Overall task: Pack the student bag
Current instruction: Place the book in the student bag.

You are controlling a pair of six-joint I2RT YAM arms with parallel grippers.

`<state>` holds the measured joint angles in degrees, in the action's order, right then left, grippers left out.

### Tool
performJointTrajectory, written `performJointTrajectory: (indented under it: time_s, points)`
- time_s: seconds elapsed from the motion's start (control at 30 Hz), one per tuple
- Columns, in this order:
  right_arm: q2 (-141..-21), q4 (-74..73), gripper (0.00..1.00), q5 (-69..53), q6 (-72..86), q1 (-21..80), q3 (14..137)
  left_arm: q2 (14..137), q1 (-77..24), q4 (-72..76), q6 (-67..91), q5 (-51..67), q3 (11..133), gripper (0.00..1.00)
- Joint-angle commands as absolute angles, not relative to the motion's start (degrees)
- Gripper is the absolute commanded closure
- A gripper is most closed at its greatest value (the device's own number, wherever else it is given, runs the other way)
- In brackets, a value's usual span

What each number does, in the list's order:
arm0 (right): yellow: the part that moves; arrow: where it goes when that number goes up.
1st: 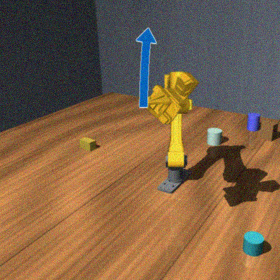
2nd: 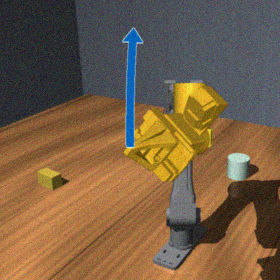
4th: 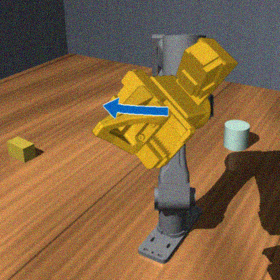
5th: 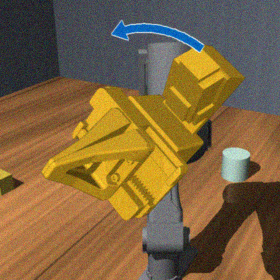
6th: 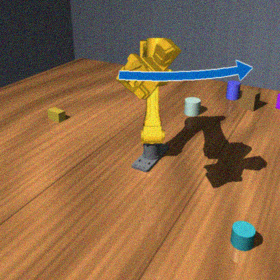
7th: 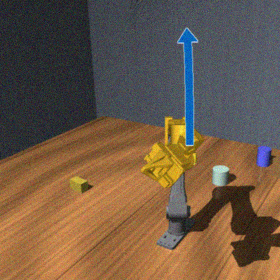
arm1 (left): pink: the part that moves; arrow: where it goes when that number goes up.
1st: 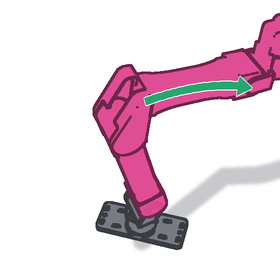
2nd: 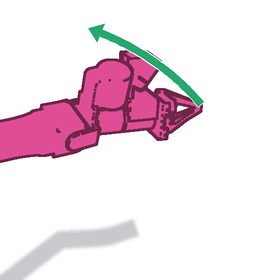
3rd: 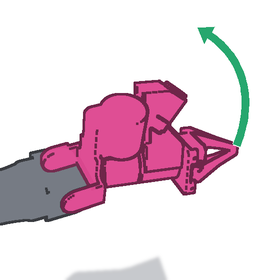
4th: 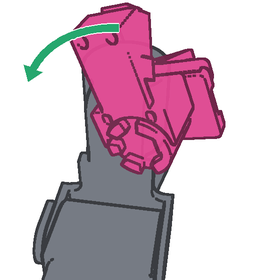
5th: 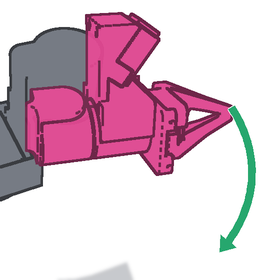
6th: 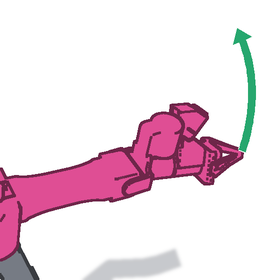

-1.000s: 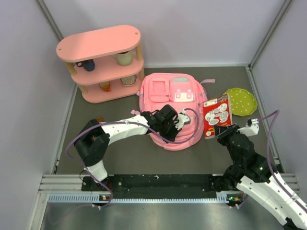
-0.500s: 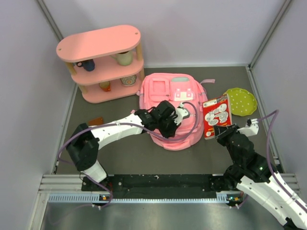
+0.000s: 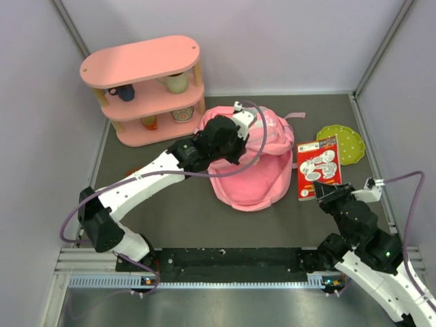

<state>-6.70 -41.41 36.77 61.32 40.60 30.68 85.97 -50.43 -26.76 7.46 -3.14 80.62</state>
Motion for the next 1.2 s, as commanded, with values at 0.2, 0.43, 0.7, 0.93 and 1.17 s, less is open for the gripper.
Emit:
performJointTrajectory:
  time_s: [0.2,0.43,0.7,0.93,1.17]
  points:
    - [-5.1,-40.9,1.0,24.8,75.7,40.3,29.6,85.9,-49.4,-20.3,12.7,-6.3,90.8,1.0]
    - [-9.8,-28.0,1.0,11.1,78.3,40.4,23.2,86.3,-49.6,-18.1,14.8,-1.9,91.3,1.0]
    - [-24.2,-1.8,1.0,5.2,77.7,40.3,19.9,84.6,-50.3,-18.1,15.2,-0.9,90.6,1.0]
    - [-35.0,7.1,1.0,3.7,75.8,40.3,23.7,83.2,-51.3,-18.5,15.6,-1.0,89.9,1.0]
    - [-41.7,17.0,1.0,7.8,75.4,39.8,22.7,82.3,-52.6,-18.4,15.9,-0.3,89.9,1.0]
